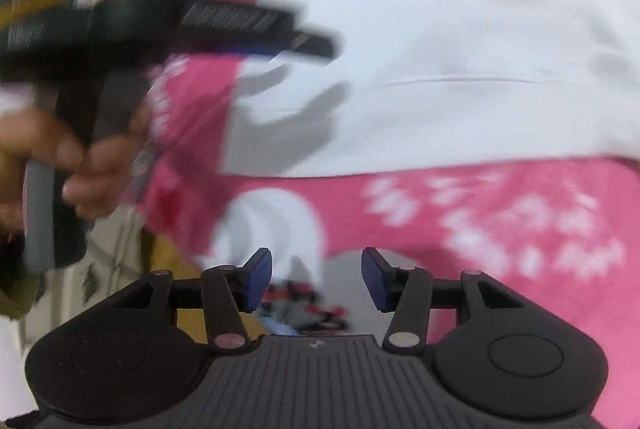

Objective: Fold clothes

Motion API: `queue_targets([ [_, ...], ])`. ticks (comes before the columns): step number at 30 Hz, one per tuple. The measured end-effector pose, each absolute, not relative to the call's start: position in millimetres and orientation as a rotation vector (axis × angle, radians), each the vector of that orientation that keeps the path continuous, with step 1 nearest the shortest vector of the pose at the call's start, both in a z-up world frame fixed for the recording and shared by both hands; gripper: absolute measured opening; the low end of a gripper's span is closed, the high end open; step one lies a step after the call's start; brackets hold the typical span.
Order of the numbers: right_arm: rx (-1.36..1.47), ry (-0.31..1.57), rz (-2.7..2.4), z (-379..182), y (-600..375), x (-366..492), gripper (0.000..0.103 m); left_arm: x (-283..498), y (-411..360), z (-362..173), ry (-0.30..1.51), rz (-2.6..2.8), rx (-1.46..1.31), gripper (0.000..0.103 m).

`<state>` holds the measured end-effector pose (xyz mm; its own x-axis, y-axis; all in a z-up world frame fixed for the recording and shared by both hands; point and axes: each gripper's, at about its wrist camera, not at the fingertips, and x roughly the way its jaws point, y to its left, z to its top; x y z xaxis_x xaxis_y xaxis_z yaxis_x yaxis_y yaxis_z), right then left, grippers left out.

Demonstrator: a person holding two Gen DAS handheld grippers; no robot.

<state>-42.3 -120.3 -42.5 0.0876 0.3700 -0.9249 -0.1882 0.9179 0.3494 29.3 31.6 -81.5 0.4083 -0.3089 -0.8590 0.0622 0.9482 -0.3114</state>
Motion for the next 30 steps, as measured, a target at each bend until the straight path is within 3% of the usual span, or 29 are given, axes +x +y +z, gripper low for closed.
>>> queue_targets([
  [8, 0.294, 1.337, 0.134, -20.8, -209.4, -33.3, 0.052, 20.9, 17.9, -111.0, 1.181, -0.201, -0.225, 0.058],
  [18, 0.614, 1.083, -0.102, -28.2, -375.0, 55.9, 0.053, 17.5, 13.9, -118.8, 1.172, -0.138, -0.22, 0.06],
  [23, 0.841, 1.028, -0.122, -58.3, -437.5, 117.6, 0.054, 17.4, 2.0, -118.1, 1.18, -0.091, -0.167, 0.061],
  [30, 0.844, 1.062, -0.074, -94.8, -451.4, 185.4, 0.055, 17.2, -8.2, -117.6, 1.199, -0.029, -0.126, 0.065],
])
